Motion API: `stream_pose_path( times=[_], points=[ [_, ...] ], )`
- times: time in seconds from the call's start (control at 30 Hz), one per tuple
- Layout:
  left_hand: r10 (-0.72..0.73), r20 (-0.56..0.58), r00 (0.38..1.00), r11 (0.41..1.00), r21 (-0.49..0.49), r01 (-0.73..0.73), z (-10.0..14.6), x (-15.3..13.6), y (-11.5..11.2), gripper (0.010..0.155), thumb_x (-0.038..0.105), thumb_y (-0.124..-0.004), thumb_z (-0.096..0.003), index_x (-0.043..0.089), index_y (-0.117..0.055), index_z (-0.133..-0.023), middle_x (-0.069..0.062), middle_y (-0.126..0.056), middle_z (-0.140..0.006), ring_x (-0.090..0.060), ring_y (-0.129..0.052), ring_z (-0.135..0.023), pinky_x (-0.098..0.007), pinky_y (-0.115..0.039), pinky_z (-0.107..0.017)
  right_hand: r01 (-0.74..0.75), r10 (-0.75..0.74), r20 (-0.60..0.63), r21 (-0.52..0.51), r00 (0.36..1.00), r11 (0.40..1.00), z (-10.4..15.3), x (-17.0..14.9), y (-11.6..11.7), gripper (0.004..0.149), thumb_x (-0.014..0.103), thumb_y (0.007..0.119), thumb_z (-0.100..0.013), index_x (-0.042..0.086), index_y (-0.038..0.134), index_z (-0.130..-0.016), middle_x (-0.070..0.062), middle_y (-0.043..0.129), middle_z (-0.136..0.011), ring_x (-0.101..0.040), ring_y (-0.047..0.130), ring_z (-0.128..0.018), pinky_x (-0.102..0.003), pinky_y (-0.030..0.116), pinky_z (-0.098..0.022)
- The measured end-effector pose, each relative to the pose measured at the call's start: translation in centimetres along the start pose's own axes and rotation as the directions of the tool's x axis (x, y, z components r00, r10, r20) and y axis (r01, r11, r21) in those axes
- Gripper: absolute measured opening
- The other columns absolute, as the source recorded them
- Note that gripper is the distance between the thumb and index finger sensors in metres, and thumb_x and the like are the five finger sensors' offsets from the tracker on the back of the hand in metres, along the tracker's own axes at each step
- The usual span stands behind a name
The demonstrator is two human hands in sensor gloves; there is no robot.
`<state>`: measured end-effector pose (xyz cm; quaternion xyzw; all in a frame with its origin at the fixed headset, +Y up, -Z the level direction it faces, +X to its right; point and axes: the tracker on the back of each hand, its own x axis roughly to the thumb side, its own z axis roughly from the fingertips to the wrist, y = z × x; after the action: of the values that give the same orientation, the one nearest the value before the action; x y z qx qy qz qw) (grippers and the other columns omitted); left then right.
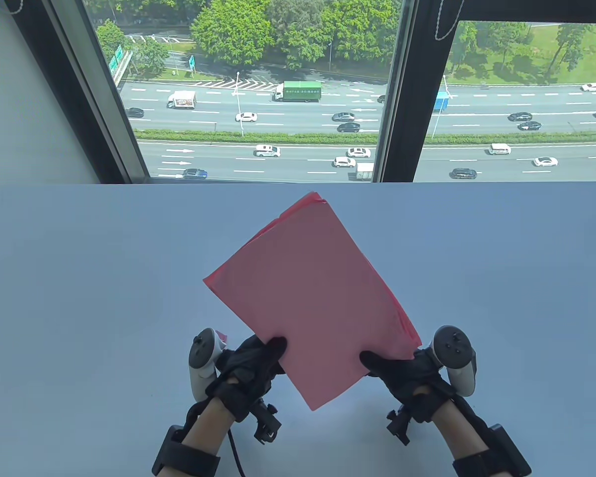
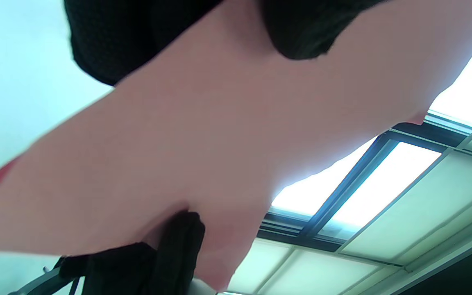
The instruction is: Clip paper with binder clip (Left hand to clip)
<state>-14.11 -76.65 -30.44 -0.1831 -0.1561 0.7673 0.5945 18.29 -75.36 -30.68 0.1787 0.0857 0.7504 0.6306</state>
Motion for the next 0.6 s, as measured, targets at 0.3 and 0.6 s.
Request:
stream_pose_path(
  times=[0.3,0.6],
  points=[
    [-0.168,0.017,0.986,0.981,0.097,0.166,0.2,1.1,1.3,0.053,0.043,-0.076,-0.0477,0.028,-0.079,-0.099,-0.005,-0.095,-0.091,-0.029,-0.101,-0.074,-0.051,-0.080,-0.057,0.140,-0.137,0.044,-0.090,0.990,0.986,0.1,0.4,-2.1,0.049,0.028,0.082,-0.045,0.019,0.082,-0.093,-0.008,0.101,-0.074,-0.032,0.106,-0.051,-0.052,0.083,-0.043],
    [-0.132,0.096,0.987,0.914,0.397,0.084,2.2,3.3,5.5,0.050,0.044,-0.079,-0.0465,0.026,-0.085,-0.093,-0.004,-0.098,-0.085,-0.029,-0.103,-0.068,-0.052,-0.081,-0.054,0.071,-0.072,-0.002,-0.108,0.997,0.992,0.2,0.0,-4.1,0.045,0.028,0.083,-0.045,0.016,0.088,-0.088,-0.010,0.104,-0.066,-0.031,0.107,-0.044,-0.052,0.083,-0.041]
  ],
)
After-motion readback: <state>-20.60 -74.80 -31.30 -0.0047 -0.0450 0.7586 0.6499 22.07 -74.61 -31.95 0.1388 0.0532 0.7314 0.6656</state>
